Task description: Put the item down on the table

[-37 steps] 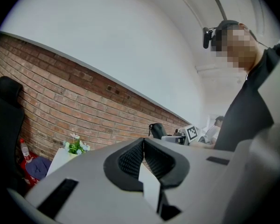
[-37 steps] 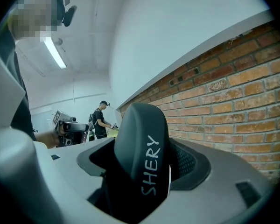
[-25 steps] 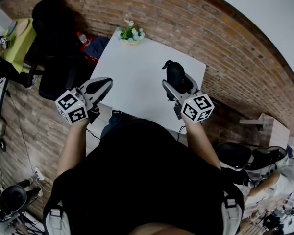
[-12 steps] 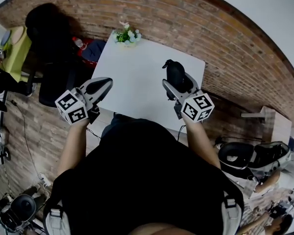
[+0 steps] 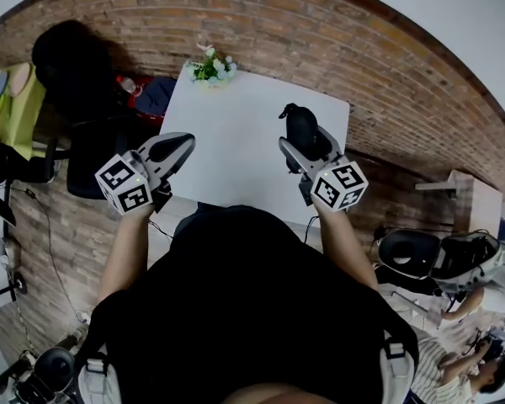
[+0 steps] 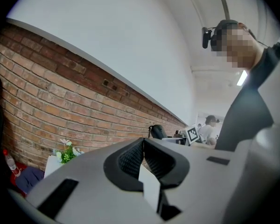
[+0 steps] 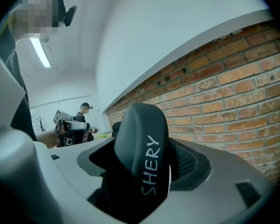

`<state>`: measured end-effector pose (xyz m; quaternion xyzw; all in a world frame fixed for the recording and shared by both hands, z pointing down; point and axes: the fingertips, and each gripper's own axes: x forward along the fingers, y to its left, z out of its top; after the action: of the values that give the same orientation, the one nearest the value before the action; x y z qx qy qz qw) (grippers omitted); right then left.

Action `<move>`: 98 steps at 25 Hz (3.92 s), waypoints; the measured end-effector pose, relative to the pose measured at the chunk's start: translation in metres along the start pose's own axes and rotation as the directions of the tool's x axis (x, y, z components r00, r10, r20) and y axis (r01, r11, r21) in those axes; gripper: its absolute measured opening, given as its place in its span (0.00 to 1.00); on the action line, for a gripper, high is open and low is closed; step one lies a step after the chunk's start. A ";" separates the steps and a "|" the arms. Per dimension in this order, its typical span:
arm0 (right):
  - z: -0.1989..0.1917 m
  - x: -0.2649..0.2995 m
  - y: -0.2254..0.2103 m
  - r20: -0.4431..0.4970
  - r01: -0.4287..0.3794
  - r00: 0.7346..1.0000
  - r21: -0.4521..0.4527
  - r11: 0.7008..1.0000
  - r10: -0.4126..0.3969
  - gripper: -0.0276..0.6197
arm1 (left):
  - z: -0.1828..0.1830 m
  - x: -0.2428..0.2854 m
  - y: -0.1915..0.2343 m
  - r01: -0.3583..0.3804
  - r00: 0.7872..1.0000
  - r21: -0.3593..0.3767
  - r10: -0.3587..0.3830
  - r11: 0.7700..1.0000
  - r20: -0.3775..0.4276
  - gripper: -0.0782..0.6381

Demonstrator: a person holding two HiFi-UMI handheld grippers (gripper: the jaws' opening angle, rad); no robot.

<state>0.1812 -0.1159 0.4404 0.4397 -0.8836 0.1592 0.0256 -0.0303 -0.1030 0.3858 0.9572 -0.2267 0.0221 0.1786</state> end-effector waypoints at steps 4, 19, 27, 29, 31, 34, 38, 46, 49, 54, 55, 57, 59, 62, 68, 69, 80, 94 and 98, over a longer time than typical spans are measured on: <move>0.004 0.008 -0.002 0.005 0.025 1.000 0.007 1.000 -0.025 0.58 | 0.005 0.003 0.013 0.027 1.000 0.001 -0.027 1.000 -0.013 0.13; 0.013 0.040 0.008 0.009 0.084 0.996 0.013 0.996 -0.085 0.58 | 0.020 0.000 0.055 0.104 0.994 0.004 -0.104 0.995 -0.040 0.13; 0.015 0.044 0.013 0.021 0.113 0.993 0.026 0.993 -0.114 0.58 | 0.030 0.003 0.068 0.134 0.990 0.011 -0.133 0.991 -0.046 0.13; 0.014 0.043 0.010 0.019 0.125 0.992 0.031 0.992 -0.126 0.58 | 0.030 0.007 0.070 0.143 0.989 0.011 -0.143 0.990 -0.049 0.13; 0.012 0.042 0.007 0.019 0.136 0.990 0.036 0.990 -0.137 0.58 | 0.030 0.009 0.071 0.152 0.987 0.010 -0.152 0.988 -0.052 0.13; 0.011 0.042 0.004 0.019 0.147 0.989 0.044 0.988 -0.148 0.58 | 0.028 0.012 0.073 0.161 0.986 0.006 -0.160 0.987 -0.056 0.13; 0.009 0.044 0.002 0.014 0.151 0.988 0.049 0.987 -0.152 0.58 | 0.026 0.013 0.075 0.163 0.985 0.002 -0.163 0.987 -0.060 0.13; -0.006 0.053 -0.011 -0.018 0.153 0.988 0.070 0.986 -0.152 0.58 | 0.027 0.015 0.080 0.154 0.987 -0.002 -0.154 0.988 -0.055 0.13; -0.010 0.059 -0.014 -0.028 0.156 0.988 0.074 0.985 -0.154 0.58 | 0.026 0.013 0.085 0.149 0.987 -0.006 -0.149 0.989 -0.056 0.13; -0.019 0.070 -0.019 -0.049 0.154 0.987 0.079 0.985 -0.150 0.58 | 0.026 0.010 0.092 0.139 0.989 -0.009 -0.139 0.990 -0.052 0.13; -0.021 0.072 -0.020 -0.054 0.154 0.987 0.079 0.985 -0.150 0.58 | 0.026 0.010 0.094 0.137 0.989 -0.009 -0.138 0.990 -0.052 0.13; -0.025 0.076 -0.023 -0.067 0.158 0.986 0.077 0.985 -0.153 0.58 | 0.027 0.009 0.096 0.136 0.989 -0.011 -0.136 0.991 -0.051 0.13; -0.030 0.079 -0.027 -0.081 0.164 0.984 0.075 0.984 -0.158 0.58 | 0.027 0.008 0.099 0.134 0.989 -0.013 -0.135 0.991 -0.053 0.13; -0.037 0.086 -0.033 -0.100 0.170 0.982 0.074 0.983 -0.163 0.58 | 0.026 0.006 0.107 0.124 0.991 -0.016 -0.125 0.992 -0.056 0.13; -0.058 0.102 -0.038 -0.149 0.175 0.975 0.082 0.981 -0.162 0.58 | 0.030 0.002 0.118 0.115 0.992 -0.015 -0.116 0.993 -0.053 0.13; -0.061 0.105 -0.039 -0.157 0.175 0.974 0.083 0.981 -0.161 0.58 | 0.030 0.002 0.119 0.115 0.992 -0.015 -0.116 0.993 -0.054 0.13; -0.093 0.128 -0.055 -0.227 0.199 0.958 0.098 0.975 -0.173 0.58 | 0.025 -0.001 0.142 0.092 0.993 -0.038 -0.094 0.995 -0.067 0.13; -0.144 0.155 -0.071 -0.329 0.199 0.932 0.122 0.972 -0.149 0.58 | 0.023 0.003 0.161 0.066 0.995 -0.050 -0.069 0.997 -0.072 0.13; -0.156 0.166 -0.073 -0.355 0.190 0.925 0.125 0.974 -0.135 0.58 | 0.020 0.002 0.167 0.055 0.996 -0.057 -0.059 0.997 -0.072 0.13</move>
<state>0.1223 -0.2370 0.6379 0.4774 -0.8106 0.3000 0.1582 -0.1030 -0.2495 0.4228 0.9565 -0.1932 0.0461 0.2138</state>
